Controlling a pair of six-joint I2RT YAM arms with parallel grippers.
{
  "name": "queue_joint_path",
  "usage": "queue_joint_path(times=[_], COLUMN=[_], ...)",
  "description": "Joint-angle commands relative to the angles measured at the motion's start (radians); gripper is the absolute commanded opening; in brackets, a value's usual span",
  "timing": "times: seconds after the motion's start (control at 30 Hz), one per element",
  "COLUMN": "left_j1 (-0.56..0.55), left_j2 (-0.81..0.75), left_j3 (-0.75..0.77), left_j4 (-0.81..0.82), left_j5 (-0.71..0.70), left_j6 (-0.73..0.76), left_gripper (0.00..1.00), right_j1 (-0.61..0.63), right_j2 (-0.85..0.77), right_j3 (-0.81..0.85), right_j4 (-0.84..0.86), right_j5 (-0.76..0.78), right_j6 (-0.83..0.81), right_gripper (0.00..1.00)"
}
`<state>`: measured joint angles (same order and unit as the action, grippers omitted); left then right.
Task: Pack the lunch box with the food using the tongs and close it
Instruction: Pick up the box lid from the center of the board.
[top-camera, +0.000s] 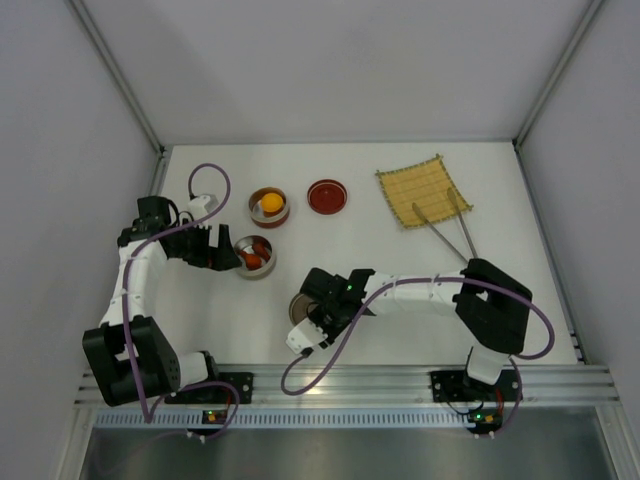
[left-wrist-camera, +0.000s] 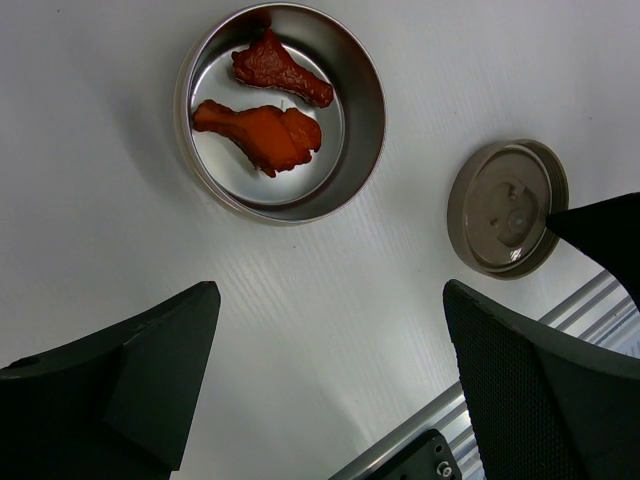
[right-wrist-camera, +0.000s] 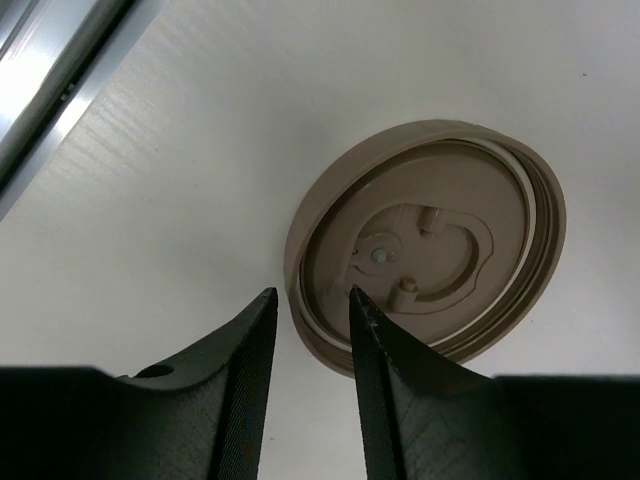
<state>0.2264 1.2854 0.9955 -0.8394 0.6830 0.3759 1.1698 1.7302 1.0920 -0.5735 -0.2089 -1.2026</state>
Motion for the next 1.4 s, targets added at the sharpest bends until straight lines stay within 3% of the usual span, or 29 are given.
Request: queue_joint_path(times=[0.0, 0.43, 0.97, 1.07, 1.13, 1.37], left_j1=[-0.006, -0.005, -0.004, -0.005, -0.005, -0.004], left_j2=[-0.012, -0.006, -0.001, -0.004, -0.009, -0.037], left_j3=[-0.006, -0.003, -0.001, 0.000, 0.002, 0.017], left_j4=[0.019, 0.016, 0.011, 0.011, 0.014, 0.008], left_j5=[0.018, 0.020, 0.013, 0.007, 0.000, 0.030], left_j6=[0.009, 0.009, 0.006, 0.003, -0.005, -0.008], left_gripper=[0.98, 0.98, 0.98, 0.98, 0.98, 0.98], right_j1=[0.021, 0.040, 0.059, 0.064, 0.065, 0.002], right_j2=[0.022, 0.019, 0.032, 0.061, 0.060, -0.075], right_j3=[-0.014, -0.070, -0.096, -0.092, -0.073, -0.021], right_j4=[0.083, 0.078, 0.083, 0.086, 0.080, 0.060], right_j5=[-0.012, -0.003, 0.005, 0.006, -0.009, -0.099], right_j6=[0.008, 0.032, 0.087, 0.123, 0.188, 0.399], right_gripper=[0.34, 0.21, 0.15, 0.10, 0.01, 0.00])
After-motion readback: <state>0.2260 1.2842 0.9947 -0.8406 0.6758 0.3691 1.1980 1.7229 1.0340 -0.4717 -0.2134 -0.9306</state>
